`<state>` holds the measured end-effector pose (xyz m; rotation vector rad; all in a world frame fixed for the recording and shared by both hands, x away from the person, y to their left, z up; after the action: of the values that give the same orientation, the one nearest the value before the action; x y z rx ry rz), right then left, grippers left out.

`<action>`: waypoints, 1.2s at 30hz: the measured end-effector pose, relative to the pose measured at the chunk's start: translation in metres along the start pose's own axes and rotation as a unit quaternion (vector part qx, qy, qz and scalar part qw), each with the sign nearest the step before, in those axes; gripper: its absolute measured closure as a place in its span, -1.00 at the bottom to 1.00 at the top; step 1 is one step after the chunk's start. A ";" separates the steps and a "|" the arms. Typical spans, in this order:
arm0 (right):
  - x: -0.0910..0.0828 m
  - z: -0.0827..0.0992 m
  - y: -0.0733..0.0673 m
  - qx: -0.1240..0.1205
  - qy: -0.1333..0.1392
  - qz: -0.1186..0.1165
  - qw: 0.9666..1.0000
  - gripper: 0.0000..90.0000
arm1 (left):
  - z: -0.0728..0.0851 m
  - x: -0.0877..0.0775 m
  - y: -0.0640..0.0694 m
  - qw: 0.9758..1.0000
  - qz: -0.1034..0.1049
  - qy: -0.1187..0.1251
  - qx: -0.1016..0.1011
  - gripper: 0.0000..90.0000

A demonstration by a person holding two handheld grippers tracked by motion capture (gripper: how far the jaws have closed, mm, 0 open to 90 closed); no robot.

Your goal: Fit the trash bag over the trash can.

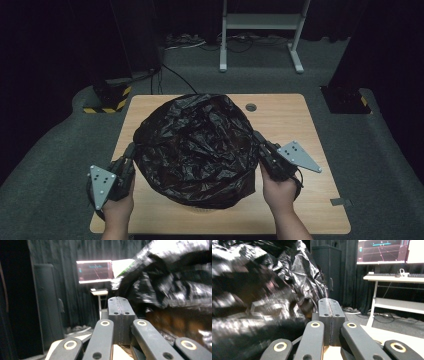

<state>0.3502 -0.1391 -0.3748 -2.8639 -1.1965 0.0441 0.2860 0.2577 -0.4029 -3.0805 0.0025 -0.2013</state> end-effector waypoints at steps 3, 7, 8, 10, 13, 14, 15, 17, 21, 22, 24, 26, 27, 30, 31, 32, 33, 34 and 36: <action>-0.001 0.008 0.001 0.005 -0.004 0.004 1.000 1.00 | 0.013 -0.002 0.007 1.000 0.009 -0.012 -0.005 1.00; -0.005 0.021 0.001 0.012 -0.013 0.008 1.000 1.00 | 0.029 -0.009 0.011 0.999 0.014 -0.030 -0.015 1.00; -0.006 0.025 0.001 0.014 -0.016 0.008 1.000 1.00 | 0.032 -0.011 0.011 0.999 0.015 -0.033 -0.012 1.00; -0.008 0.033 0.000 0.018 -0.022 0.009 1.000 1.00 | 0.037 -0.014 0.011 0.999 0.018 -0.039 -0.018 1.00; -0.011 0.044 0.001 0.023 -0.031 0.011 0.999 1.00 | 0.043 -0.017 0.012 0.998 0.020 -0.048 -0.016 1.00; -0.011 0.047 0.001 0.025 -0.035 0.012 0.999 1.00 | 0.045 -0.017 0.012 0.998 0.020 -0.049 -0.015 1.00; -0.011 0.050 0.001 0.024 -0.036 0.012 0.999 1.00 | 0.047 -0.017 0.013 0.998 0.020 -0.051 -0.014 1.00; -0.010 0.052 0.000 0.023 -0.037 0.011 0.999 1.00 | 0.047 -0.017 0.012 0.998 0.021 -0.052 -0.007 1.00; -0.004 0.052 0.001 0.023 -0.044 0.009 0.999 1.00 | 0.044 -0.018 0.011 0.998 0.019 -0.058 -0.006 1.00; -0.003 0.050 0.002 0.023 -0.045 0.012 0.999 1.00 | 0.042 -0.020 0.010 0.998 0.019 -0.056 -0.008 0.96; -0.004 0.047 0.005 0.024 -0.039 0.018 0.999 0.86 | 0.038 -0.024 0.004 0.998 0.012 -0.050 -0.025 0.48; -0.008 0.042 0.010 0.030 -0.028 0.024 0.999 0.58 | 0.032 -0.031 -0.005 0.999 0.000 -0.032 -0.036 0.26; -0.011 0.039 0.012 0.031 -0.021 0.027 0.999 0.51 | 0.028 -0.036 -0.009 0.999 -0.004 -0.021 -0.044 0.16; -0.023 0.030 0.016 0.028 0.000 0.037 0.999 0.28 | 0.014 -0.049 -0.020 0.999 -0.017 0.014 -0.047 0.00; -0.027 0.027 0.017 0.027 0.008 0.040 0.999 0.23 | 0.009 -0.052 -0.023 0.998 -0.020 0.023 -0.046 -0.01; -0.030 0.024 0.017 0.025 0.013 0.042 0.999 0.19 | 0.004 -0.054 -0.026 0.998 -0.025 0.030 -0.045 -0.02; -0.034 0.020 0.017 0.020 0.020 0.046 0.999 0.15 | 0.000 -0.055 -0.028 0.998 -0.031 0.037 -0.043 -0.03; -0.037 0.017 0.016 0.017 0.026 0.049 0.998 0.10 | -0.003 -0.055 -0.030 0.998 -0.037 0.042 -0.039 -0.04; -0.043 0.011 0.014 0.012 0.039 0.054 0.998 -0.01 | -0.005 -0.051 -0.034 0.998 -0.045 0.043 -0.032 -0.07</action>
<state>0.3292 -0.1788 -0.3864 -2.8781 -1.0199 -0.0506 0.2349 0.2913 -0.4024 -3.1344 -0.1282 -0.3458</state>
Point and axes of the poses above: each handheld gripper's, and its own axes: x roughly forward along the jaws, z roughly out of its underside, y roughly to its right, the point moved 1 cm from there along x, roughly forward along the jaws, and after that the axes turned 13 degrees about -z, right-handed, at the moved point
